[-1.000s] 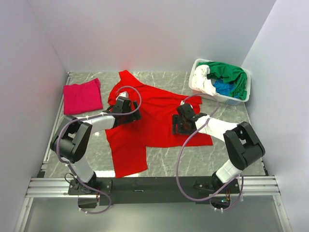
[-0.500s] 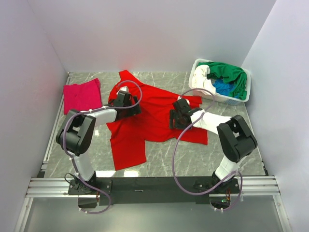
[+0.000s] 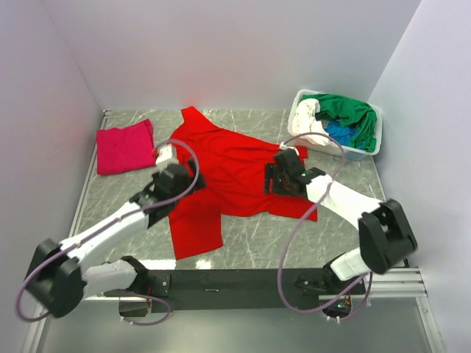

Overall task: Fold and stack the t-shirts
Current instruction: Flatten the tshirt out

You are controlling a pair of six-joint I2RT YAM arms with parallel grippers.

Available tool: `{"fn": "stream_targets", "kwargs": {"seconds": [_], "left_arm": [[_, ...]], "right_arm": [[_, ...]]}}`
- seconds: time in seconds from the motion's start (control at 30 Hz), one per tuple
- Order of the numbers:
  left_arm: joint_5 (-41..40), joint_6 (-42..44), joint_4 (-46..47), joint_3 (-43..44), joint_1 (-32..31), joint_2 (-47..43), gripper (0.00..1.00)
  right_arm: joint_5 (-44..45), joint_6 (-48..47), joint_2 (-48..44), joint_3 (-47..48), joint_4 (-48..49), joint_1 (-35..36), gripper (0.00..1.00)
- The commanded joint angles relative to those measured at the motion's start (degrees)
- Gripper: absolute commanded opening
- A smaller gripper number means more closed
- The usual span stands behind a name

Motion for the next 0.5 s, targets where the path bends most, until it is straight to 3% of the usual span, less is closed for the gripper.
{"fn": "stream_targets", "kwargs": {"seconds": [0.0,0.3,0.4,0.47], "left_arm": [[-9.0,-11.9,-13.2,-7.4,-5.3,-4.6,0.99],[-14.3,-42.2,-43.4,-9.6,-24.7,-11.0,0.99],[-13.7,-53.8,-49.3,-8.9,-30.8,-10.6,0.99],[-11.9,-55.7,-50.3,-9.6,-32.7,-10.4,0.99]], "right_arm": [[-1.0,-0.3,-5.4,-2.4,0.6,0.3,0.77],[-2.3,-2.0,-14.5,-7.1,1.0,-1.9,0.8],[-3.4,-2.8,-15.2,-8.3,2.2,-3.2,0.8],[-4.1,-3.3,-15.0,-8.8,2.8,-4.1,0.8]]}}
